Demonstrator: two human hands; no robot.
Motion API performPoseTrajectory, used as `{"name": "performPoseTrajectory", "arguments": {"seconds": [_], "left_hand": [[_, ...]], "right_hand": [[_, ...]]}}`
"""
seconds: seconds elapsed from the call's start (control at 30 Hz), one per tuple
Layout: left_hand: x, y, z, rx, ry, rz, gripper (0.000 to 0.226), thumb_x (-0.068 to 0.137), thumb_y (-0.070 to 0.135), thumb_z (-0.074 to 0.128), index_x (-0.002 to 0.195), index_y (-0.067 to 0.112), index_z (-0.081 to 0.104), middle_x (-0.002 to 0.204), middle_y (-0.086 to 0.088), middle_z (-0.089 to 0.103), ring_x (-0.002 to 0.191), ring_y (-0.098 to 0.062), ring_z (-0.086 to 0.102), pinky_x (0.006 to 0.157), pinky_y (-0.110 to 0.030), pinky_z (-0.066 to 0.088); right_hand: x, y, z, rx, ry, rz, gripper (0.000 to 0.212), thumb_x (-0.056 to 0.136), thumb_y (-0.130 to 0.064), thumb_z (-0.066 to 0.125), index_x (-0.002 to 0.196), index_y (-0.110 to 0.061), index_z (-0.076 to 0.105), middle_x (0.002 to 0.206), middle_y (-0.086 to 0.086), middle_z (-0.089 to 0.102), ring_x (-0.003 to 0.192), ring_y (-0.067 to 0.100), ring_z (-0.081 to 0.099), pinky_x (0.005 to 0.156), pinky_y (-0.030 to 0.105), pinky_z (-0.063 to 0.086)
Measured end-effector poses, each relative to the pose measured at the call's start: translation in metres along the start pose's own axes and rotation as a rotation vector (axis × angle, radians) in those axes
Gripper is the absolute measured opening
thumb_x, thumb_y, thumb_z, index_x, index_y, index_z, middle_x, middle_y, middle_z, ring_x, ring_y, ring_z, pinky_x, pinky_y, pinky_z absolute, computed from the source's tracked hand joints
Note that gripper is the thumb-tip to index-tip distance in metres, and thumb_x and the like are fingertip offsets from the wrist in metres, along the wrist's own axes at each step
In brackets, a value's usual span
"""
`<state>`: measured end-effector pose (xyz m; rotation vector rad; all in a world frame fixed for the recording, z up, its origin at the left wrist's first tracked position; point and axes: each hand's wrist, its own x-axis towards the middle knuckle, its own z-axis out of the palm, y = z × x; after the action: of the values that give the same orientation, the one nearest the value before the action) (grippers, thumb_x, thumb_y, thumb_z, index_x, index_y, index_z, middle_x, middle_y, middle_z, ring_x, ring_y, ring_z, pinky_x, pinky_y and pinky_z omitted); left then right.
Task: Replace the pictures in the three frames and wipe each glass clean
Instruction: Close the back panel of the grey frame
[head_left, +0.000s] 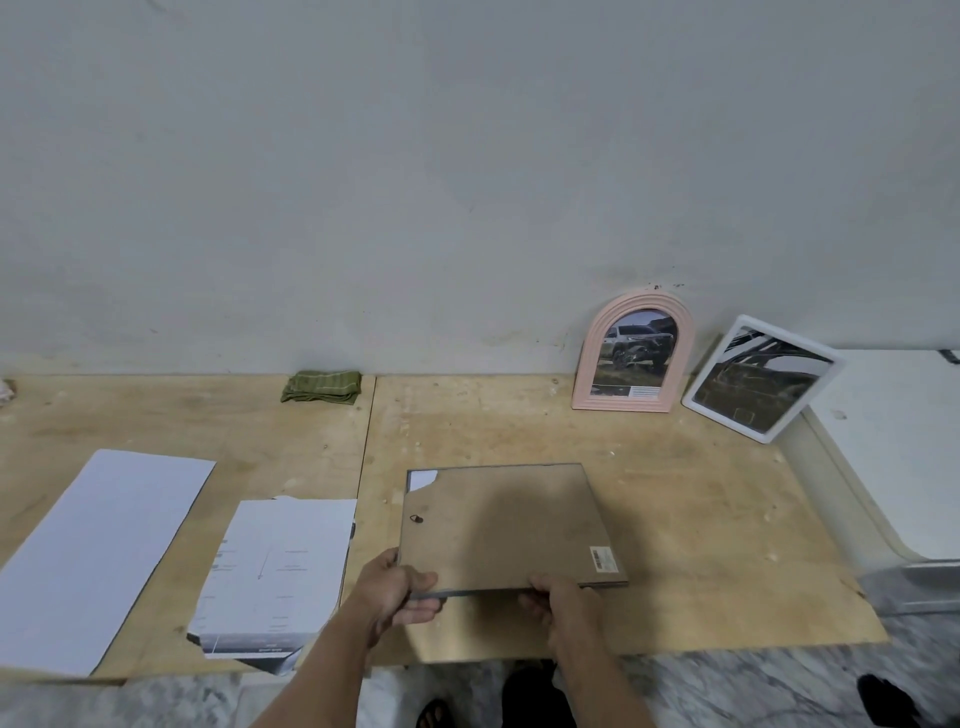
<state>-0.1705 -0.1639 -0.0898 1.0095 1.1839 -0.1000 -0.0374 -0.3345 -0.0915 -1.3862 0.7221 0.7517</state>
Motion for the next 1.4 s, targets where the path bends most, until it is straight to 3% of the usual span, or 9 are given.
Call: {"name": "performPoseTrajectory", "arguments": {"seconds": [0.23,0.43,0.7,0.77,0.9,0.97,1.1,1.3,1.4], "left_hand": [[-0.001,-0.003,-0.011,-0.072,-0.055,-0.071,0.024,0.096,0.013,0.064,0.119,0.010,0.061,0.095,-0.019,0.076,0.078,-0.034,0.077,0.060,-0.037,0.062],[0.000,-0.003,-0.018,-0.078,-0.032,-0.020,0.022,0.101,0.012,0.055,0.122,0.010,0.061,0.109,-0.019,0.073,0.081,-0.035,0.077,0.055,-0.030,0.060],[0.007,0.014,-0.019,0.008,0.049,0.000,0.024,0.099,0.016,0.060,0.121,0.007,0.061,0.094,-0.015,0.074,0.076,-0.033,0.076,0.076,-0.044,0.063],[0.012,0.034,-0.018,0.140,0.118,0.071,0.035,0.094,0.021,0.067,0.124,0.004,0.062,0.088,-0.010,0.070,0.072,-0.029,0.068,0.082,-0.044,0.060],[0.003,0.102,0.002,0.282,0.181,0.318,0.043,0.083,0.042,0.073,0.116,0.016,0.065,0.118,-0.005,0.066,0.106,-0.026,0.063,0.095,-0.044,0.050],[-0.009,0.140,0.022,0.199,0.138,0.467,0.039,0.088,0.047,0.068,0.112,0.017,0.067,0.110,-0.003,0.066,0.100,-0.024,0.063,0.089,-0.040,0.052],[-0.053,0.204,0.051,-0.076,0.045,0.671,0.050,0.092,0.060,0.055,0.107,0.014,0.069,0.100,0.000,0.072,0.087,-0.021,0.070,0.078,-0.036,0.054],[-0.057,0.216,0.030,-0.056,0.169,0.661,0.014,0.082,0.020,0.069,0.084,0.007,0.069,0.085,-0.010,0.072,0.082,-0.030,0.068,0.075,-0.043,0.058],[-0.047,0.207,0.000,-0.117,0.277,0.591,0.010,0.084,0.005,0.059,0.075,0.006,0.062,0.077,-0.014,0.065,0.072,-0.029,0.061,0.063,-0.041,0.052]], "right_hand": [[-0.003,-0.007,-0.007,-0.015,-0.087,0.081,0.022,0.074,0.019,0.063,0.095,0.010,0.058,0.077,0.018,0.062,0.061,0.031,0.058,0.037,0.029,0.053],[0.000,-0.024,-0.029,0.134,-0.056,0.077,0.015,0.096,-0.018,0.054,0.094,-0.003,0.053,0.082,0.015,0.057,0.069,0.031,0.054,0.036,0.033,0.054],[-0.011,-0.052,-0.011,0.136,-0.087,-0.030,0.019,0.096,-0.013,0.053,0.113,-0.004,0.052,0.082,0.013,0.059,0.070,0.029,0.056,0.036,0.031,0.053],[-0.023,-0.067,0.003,0.142,-0.088,-0.158,0.017,0.093,-0.013,0.058,0.107,-0.003,0.057,0.083,0.015,0.063,0.071,0.029,0.061,0.043,0.032,0.057],[-0.045,-0.095,0.040,-0.122,0.049,-0.624,0.010,0.088,-0.020,0.063,0.085,-0.010,0.064,0.068,0.009,0.065,0.054,0.017,0.065,0.050,0.025,0.056],[-0.059,-0.097,0.061,-0.224,0.054,-0.862,0.016,0.088,-0.029,0.063,0.083,-0.014,0.062,0.065,0.005,0.064,0.056,0.019,0.065,0.059,0.037,0.059],[-0.091,-0.088,0.099,-0.555,0.070,-1.355,0.022,0.093,-0.032,0.057,0.078,-0.017,0.052,0.061,-0.006,0.047,0.056,0.015,0.046,0.054,0.033,0.041],[-0.091,-0.062,0.137,-1.028,-0.051,-1.452,0.008,0.090,-0.024,0.055,0.095,-0.018,0.055,0.092,0.000,0.057,0.083,0.021,0.057,0.067,0.037,0.049],[-0.095,-0.052,0.141,-1.144,-0.272,-1.449,0.029,0.089,-0.030,0.059,0.117,-0.024,0.057,0.115,-0.004,0.057,0.108,0.015,0.055,0.091,0.030,0.046]]}}
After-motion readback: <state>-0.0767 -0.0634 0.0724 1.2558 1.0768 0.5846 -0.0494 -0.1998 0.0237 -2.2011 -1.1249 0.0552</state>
